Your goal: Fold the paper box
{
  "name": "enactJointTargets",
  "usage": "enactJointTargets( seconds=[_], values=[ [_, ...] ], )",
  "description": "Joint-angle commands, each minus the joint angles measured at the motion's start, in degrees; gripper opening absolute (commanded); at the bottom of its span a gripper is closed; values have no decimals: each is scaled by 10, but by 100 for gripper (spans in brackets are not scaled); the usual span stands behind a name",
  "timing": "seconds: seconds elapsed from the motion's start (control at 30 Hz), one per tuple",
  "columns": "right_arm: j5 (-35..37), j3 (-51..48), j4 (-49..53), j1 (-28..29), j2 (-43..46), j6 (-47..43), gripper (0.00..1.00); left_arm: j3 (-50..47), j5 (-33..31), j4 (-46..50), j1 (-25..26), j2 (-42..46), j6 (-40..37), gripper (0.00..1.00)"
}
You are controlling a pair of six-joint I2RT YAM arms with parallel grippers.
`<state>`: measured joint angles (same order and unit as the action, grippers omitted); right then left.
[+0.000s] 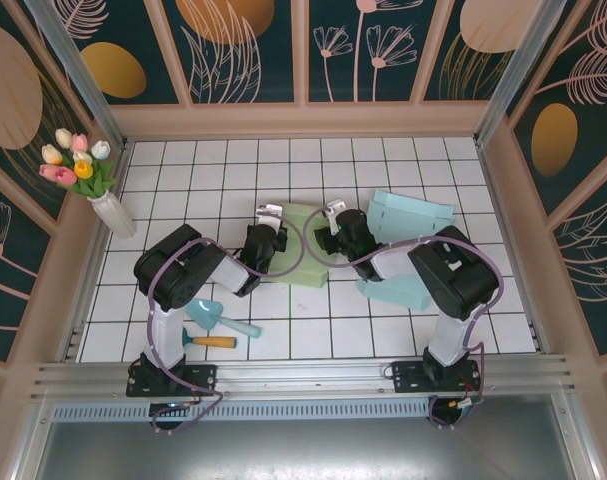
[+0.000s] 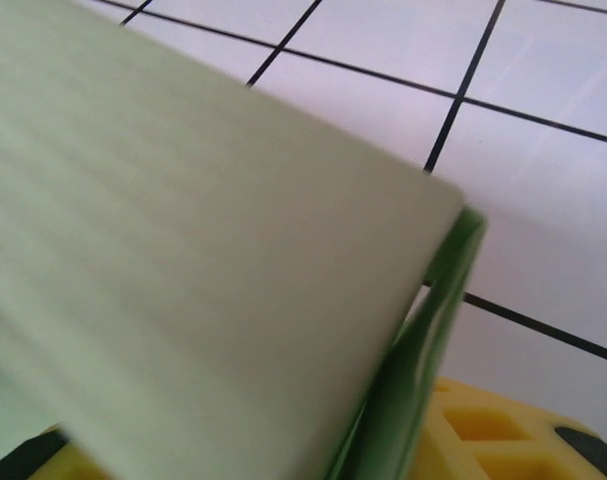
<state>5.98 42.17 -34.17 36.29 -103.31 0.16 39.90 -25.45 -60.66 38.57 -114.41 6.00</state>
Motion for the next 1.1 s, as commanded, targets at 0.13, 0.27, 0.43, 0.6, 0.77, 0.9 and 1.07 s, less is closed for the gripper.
enactJointTargets(
  seconds=[0.13,0.27,0.43,0.6,0.77,0.9,1.07],
  values=[
    [171,35,-11,18,-15,72,42,-1,1,5,2,-8,-6,9],
    [288,60,39,25,-35,132,38,4,-15,12,1,-9,6,8],
    [413,73,87,32,-47,177,34,16,-37,33,2,-11,22,8],
    [491,106,153,40,-63,200,34,28,-48,51,2,-14,29,7],
    [542,137,184,56,-84,208,35,34,-52,62,2,-15,33,7],
    [433,104,101,60,-71,182,36,35,-51,63,3,-16,33,7],
    [237,42,-20,56,-37,162,42,35,-49,64,3,-16,31,7]
  ],
)
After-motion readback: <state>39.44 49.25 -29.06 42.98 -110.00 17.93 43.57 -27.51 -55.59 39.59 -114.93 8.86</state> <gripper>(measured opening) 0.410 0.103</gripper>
